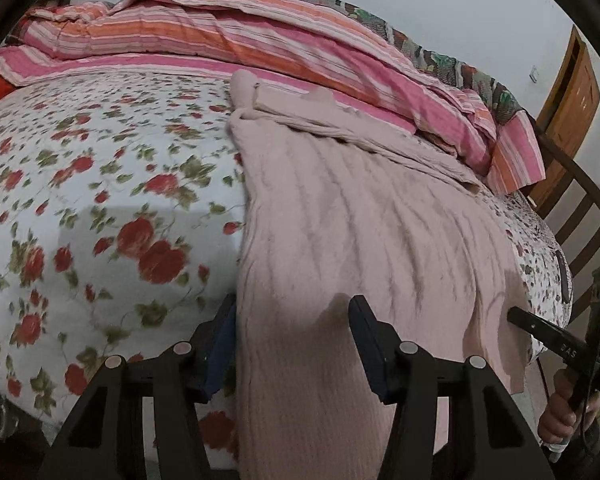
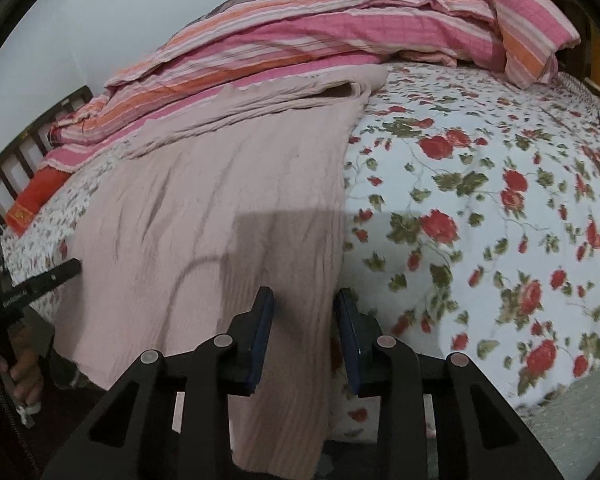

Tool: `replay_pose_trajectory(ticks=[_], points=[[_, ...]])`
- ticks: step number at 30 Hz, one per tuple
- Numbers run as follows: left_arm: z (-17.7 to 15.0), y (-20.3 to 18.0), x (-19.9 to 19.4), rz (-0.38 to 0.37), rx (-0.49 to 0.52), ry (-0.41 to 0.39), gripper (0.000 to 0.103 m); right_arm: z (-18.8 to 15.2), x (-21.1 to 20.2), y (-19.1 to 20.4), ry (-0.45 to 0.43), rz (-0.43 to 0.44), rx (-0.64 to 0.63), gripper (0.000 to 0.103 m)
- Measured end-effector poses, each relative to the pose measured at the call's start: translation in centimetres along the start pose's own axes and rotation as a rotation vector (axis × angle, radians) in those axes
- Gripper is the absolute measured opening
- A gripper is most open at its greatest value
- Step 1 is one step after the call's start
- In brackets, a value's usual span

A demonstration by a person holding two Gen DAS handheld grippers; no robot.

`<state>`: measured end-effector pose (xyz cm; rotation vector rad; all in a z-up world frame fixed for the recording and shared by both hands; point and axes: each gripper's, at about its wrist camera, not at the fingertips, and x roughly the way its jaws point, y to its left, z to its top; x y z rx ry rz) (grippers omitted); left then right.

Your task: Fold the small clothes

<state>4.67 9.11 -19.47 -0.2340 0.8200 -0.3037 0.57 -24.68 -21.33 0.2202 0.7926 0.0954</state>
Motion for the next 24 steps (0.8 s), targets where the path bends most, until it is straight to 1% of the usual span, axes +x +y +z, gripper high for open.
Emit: replay_pose_trajectory(ticks=[1, 3, 4, 5, 7, 12, 16, 18, 21, 22, 23, 24], points=[[0.0, 0.0, -0.1, -0.004, -0.004, 0.001, 0.051, 0.2, 0.1, 0.0, 0.001, -0.003, 0.002, 0.032], [-0.4, 0.3, -0.3, -0.03, -0.02, 0.011, 0.045, 0.2, 0.1, 0.0, 0.008, 0.004, 0.008, 0.032], [-0.6, 0.4, -0.4, -0.045, -0.031, 0.023, 0.039, 0.0, 0.2, 0.0, 0.018, 0.014, 0.01, 0.031], [-1.0, 0.6, -0.5, -0.057, -0.04, 0.037, 0.037, -0.2, 0.2, 0.0, 0.028, 0.022, 0.012, 0.03], [-1.8, 0.8, -0.9, -0.063, -0.041, 0.039, 0.037, -0.9, 0.0, 0.1, 0.046, 0.033, 0.006, 0.03], [-3.5, 0.6, -2.1, -0.092, -0.033, 0.041, 0.036, -2.8, -1.5, 0.4, 0.048, 0.054, -0.003, 0.03], [-4.1, 0.4, -2.5, -0.1, -0.029, 0.041, 0.036, -3.5, -1.7, 0.8, 0.059, 0.066, -0.012, 0.028], [-4.2, 0.5, -2.5, -0.103, -0.039, 0.045, 0.032, -3.6, -1.7, 0.8, 0.058, 0.07, -0.014, 0.028], [-4.1, 0.8, -2.4, -0.113, -0.072, 0.049, 0.019, -3.8, -1.8, 0.9, 0.061, 0.082, -0.017, 0.028], [-4.1, 1.0, -2.4, -0.123, -0.084, 0.055, 0.009, -3.8, -1.8, 1.0, 0.063, 0.084, -0.018, 0.025], [-4.0, 1.2, -2.4, -0.138, -0.097, 0.058, 0.008, -3.8, -1.8, 1.1, 0.066, 0.083, -0.021, 0.017], [-4.0, 1.3, -2.6, -0.142, -0.102, 0.049, 0.007, -3.8, -1.8, 1.1, 0.075, 0.082, -0.026, 0.011]])
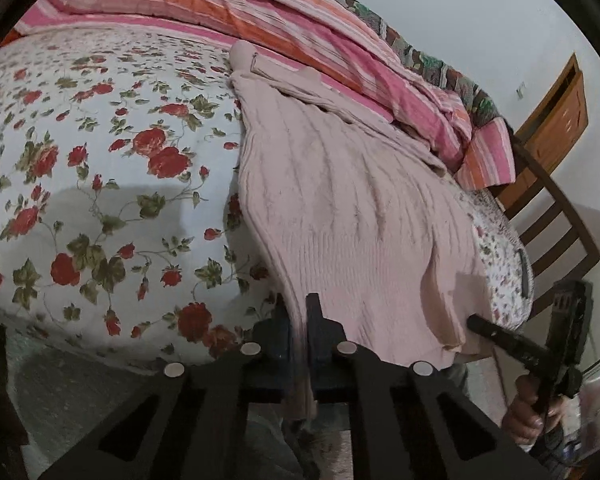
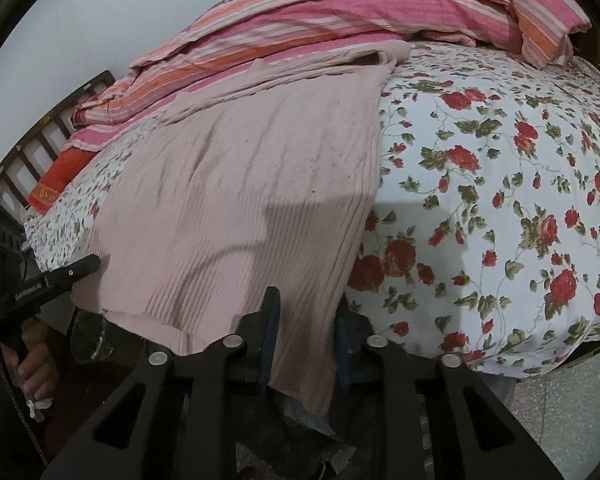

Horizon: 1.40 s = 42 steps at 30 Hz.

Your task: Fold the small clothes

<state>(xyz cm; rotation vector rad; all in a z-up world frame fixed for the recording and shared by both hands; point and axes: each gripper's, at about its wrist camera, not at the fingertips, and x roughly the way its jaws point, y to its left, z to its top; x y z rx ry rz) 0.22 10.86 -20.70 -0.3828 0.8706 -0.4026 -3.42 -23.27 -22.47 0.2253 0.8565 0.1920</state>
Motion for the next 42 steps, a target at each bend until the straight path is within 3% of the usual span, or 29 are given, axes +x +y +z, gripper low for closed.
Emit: replay_pose_trajectory(ticks=[3, 5, 7, 14, 21, 25, 33, 42], points=[[0.5, 0.4, -2.0, 0.008, -0.01, -0.089, 0.006, 0.1, -0.7, -0.4, -0.022, 0.007, 0.009, 0.008], [1.2, 1.4, -3.4, -0.011, -0.062, -0.12, 0.006, 0.3, -2.3, -1.4, -0.086, 0.022, 0.054, 0.007], [1.7, 1.7, -4.0, 0.011, -0.062, -0.127, 0.006, 0.5, -3.2, -2.4, -0.109, 0.036, 0.093, 0.007], [2.5, 0.5, -5.4, -0.026, -0.035, -0.154, 0.006, 1.2, -5.3, -2.1, -0.14, 0.058, 0.093, 0.007], [6.5, -1.1, -6.8, -0.089, -0.05, -0.212, 0.006, 4.9, -8.4, -1.4, -0.23, 0.159, 0.109, 0.007], [10.1, -2.1, -6.8, -0.074, -0.046, -0.248, 0.006, 8.1, -9.0, -1.8, -0.274, 0.232, 0.164, 0.007], [17.1, -2.5, -3.0, -0.005, -0.087, -0.287, 0.006, 15.2, -7.6, -2.2, -0.339, 0.284, 0.263, 0.007], [23.2, -1.3, 4.1, 0.006, -0.165, -0.249, 0.006, 22.8, -1.9, -4.5, -0.301, 0.32, 0.331, 0.007]])
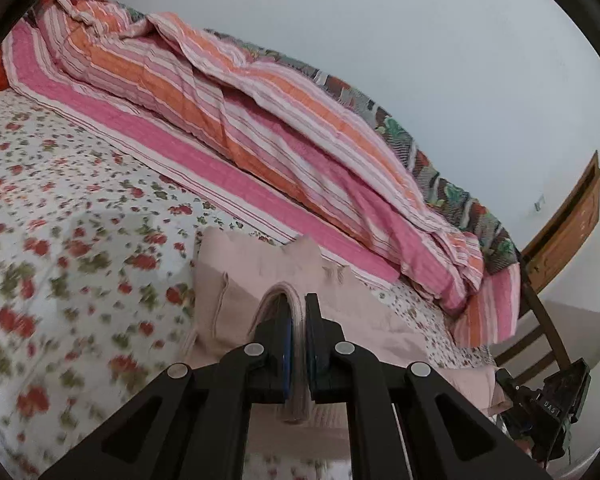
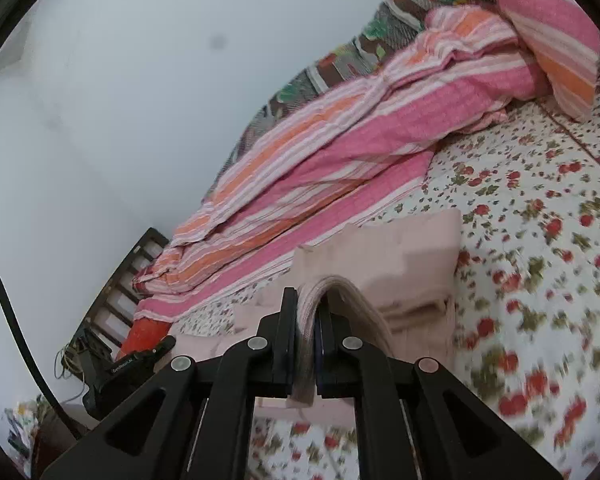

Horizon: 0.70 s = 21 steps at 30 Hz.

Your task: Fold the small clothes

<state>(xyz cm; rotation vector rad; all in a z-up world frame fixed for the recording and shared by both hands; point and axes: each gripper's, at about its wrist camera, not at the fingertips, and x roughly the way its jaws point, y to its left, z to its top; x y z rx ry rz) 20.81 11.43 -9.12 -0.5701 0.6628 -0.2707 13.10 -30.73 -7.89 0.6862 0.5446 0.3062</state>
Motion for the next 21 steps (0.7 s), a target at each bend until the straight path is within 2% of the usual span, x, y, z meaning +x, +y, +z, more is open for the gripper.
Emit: replay_pose_trajectory(ticks=[8, 12, 16, 18, 19, 20, 21], points=[[2.9, 1.2, 7.3, 0.042, -0.03, 0.058, 0.006, 3.4, 6.7, -3.4, 0.075, -0.027, 0.039, 0.007], [3.6, 1.8, 10.4, 0.06, -0.036, 0.092, 0.007, 4.6, 10.2, -4.4, 0.105, -0.071, 0.029, 0.007], [3.9, 2.6, 12.5, 0.037, -0.054, 0.124, 0.007, 5.0, 13.3, -5.4, 0.128, -0.154, 0.011, 0.008], [4.3, 3.1, 13.2, 0.02, -0.088, 0.134, 0.018, 5.2, 14.6, -6.0, 0.141, -0.167, 0.019, 0.013], [4.6, 3.3, 13.4, 0.017, -0.096, 0.135, 0.033, 5.3, 15.0, -6.2, 0.146, -0.162, 0.023, 0.019], [4.9, 3.3, 13.3, 0.015, -0.095, 0.123, 0.047, 5.5, 15.4, -6.6, 0.156, -0.145, 0.035, 0.033], [5.0, 3.2, 13.1, 0.014, -0.09, 0.108, 0.054, 5.8, 15.8, -6.8, 0.17, -0.119, 0.051, 0.04]])
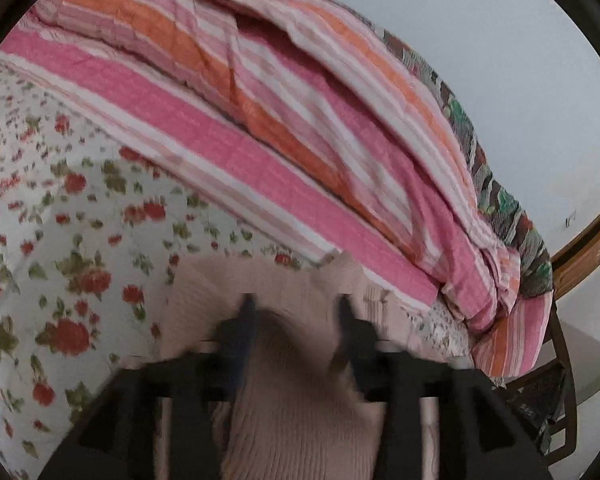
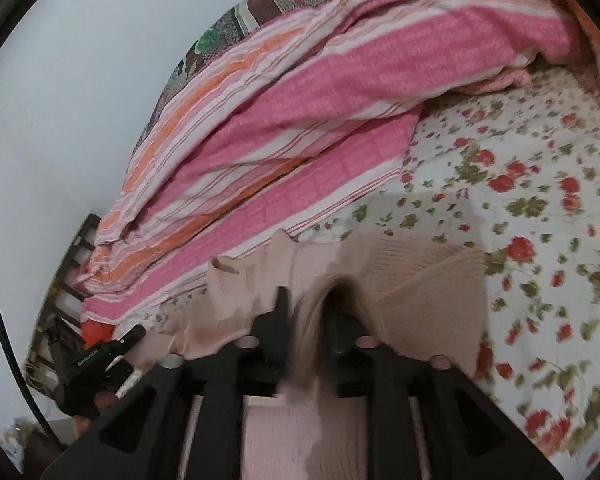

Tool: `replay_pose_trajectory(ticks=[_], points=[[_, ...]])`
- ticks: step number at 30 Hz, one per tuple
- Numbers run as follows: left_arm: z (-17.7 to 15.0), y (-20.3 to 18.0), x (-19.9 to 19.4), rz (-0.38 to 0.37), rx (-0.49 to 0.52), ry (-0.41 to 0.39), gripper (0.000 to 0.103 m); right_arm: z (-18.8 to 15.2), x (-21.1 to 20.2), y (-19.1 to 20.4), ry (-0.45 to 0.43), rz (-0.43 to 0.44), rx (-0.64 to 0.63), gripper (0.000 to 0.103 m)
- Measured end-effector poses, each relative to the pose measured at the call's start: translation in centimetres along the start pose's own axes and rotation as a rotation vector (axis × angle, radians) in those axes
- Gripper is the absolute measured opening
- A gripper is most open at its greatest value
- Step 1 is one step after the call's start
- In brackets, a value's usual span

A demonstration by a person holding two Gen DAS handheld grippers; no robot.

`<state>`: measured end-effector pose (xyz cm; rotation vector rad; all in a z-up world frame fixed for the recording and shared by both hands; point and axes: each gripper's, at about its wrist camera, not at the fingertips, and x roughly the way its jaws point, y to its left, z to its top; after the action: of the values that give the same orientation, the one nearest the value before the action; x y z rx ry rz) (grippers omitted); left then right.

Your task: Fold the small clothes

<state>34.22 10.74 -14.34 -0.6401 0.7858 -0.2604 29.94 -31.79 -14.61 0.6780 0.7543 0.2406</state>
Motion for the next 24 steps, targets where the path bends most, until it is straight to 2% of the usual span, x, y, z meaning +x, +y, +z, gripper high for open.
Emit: replay_pose_trajectory(ticks=[1, 3, 6, 11, 15, 18, 21, 24], points=[[0.1, -0.1, -0.4, -0.005, 0.011, -0.026, 0.062, 0.2, 0.1, -0.2, 0.007, 0.041, 0.01, 0.048], [0.1, -0.7, -1.0, -0.003, 0.046, -0.053, 0.062, 0.2, -0.4, -0.5, -0.014, 0.101, 0.024, 0.048], [0.0, -1.3, -1.5, 0.012, 0.075, -0.055, 0.062, 0.0, -1.4, -0.2, -0.036, 0.092, -0.008, 0.048], [-1.6, -0.9, -2.6, 0.047, 0.102, -0.043, 0.062, -1.6, -3.6, 0.6, -0.042, -0.004, -0.101, 0.048], [-3.4, 0.0, -3.7, 0.07, 0.111, -0.018, 0.062, -4.3, -5.6, 0.8, -0.023, -0.116, -0.191, 0.048], [-5.0, 0.6, -5.1, 0.083, 0.131, -0.01, 0.064, -6.4, -7.0, 1.0, 0.005, -0.151, -0.238, 0.048], [-7.1, 1.1, -6.8, 0.121, 0.183, -0.025, 0.07, -8.1, -8.4, 1.1, 0.001, -0.172, -0.267, 0.05], [-9.5, 2.4, -8.5, 0.13, 0.203, -0.018, 0.073, -10.4, -10.0, 0.5, 0.005, -0.175, -0.27, 0.057]])
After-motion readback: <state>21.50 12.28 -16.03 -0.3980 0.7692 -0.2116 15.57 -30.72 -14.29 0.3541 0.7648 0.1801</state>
